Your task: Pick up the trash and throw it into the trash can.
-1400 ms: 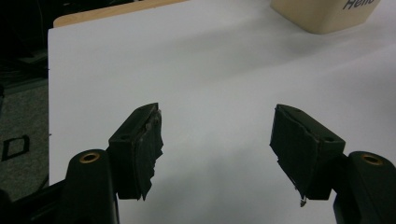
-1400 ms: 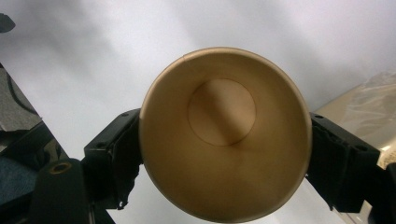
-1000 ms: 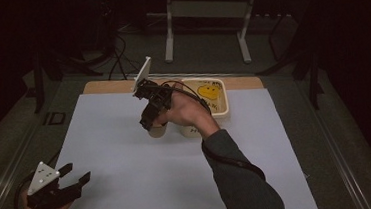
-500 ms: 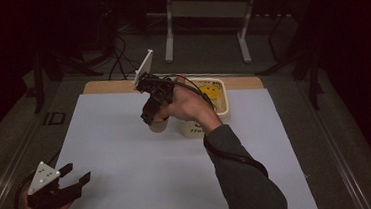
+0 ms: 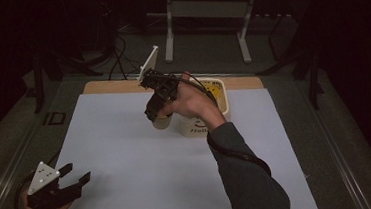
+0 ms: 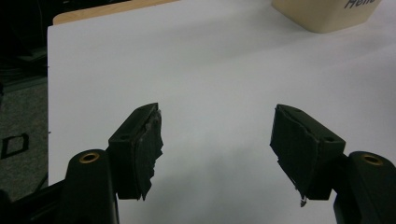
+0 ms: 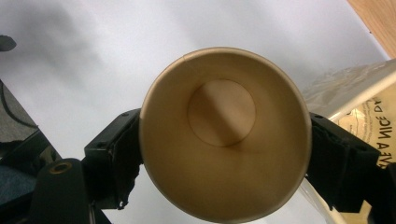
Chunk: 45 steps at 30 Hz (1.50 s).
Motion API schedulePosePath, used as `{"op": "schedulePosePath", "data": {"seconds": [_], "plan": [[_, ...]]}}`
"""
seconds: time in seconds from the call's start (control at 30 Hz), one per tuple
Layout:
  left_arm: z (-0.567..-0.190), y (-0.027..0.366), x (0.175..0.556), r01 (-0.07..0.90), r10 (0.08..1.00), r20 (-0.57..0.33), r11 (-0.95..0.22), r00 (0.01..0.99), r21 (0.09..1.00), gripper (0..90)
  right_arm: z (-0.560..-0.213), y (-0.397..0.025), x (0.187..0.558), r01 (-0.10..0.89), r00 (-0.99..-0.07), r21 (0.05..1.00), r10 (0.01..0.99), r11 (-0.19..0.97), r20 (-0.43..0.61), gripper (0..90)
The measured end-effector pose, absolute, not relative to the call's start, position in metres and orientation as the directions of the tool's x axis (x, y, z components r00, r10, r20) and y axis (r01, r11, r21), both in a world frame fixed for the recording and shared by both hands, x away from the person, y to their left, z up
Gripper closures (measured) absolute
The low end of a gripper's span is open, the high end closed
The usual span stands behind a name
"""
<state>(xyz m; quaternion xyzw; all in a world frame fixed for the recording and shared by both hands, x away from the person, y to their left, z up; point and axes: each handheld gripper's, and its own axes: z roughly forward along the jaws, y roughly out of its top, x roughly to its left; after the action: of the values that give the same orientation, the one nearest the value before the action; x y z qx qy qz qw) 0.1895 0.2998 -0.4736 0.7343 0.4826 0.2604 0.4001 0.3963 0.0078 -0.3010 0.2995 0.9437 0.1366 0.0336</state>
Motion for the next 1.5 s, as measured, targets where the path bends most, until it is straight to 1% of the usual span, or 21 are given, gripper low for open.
{"op": "schedulePosePath", "data": {"seconds": [0.5, 1.5], "plan": [[-0.474, 0.3, 0.189, 0.502, 0.917, -0.002, -0.217, 0.4, 0.837, 33.6, -0.292, -0.001, 0.402, 0.57, -0.805, 0.287, 0.594, 0.77, 0.003, 19.2], [-0.473, 0.3, 0.189, 0.501, 0.917, -0.003, -0.214, 0.398, 0.839, 33.6, -0.277, -0.041, 0.419, 0.641, -0.74, 0.306, 0.673, 0.704, -0.001, 19.5]]}}
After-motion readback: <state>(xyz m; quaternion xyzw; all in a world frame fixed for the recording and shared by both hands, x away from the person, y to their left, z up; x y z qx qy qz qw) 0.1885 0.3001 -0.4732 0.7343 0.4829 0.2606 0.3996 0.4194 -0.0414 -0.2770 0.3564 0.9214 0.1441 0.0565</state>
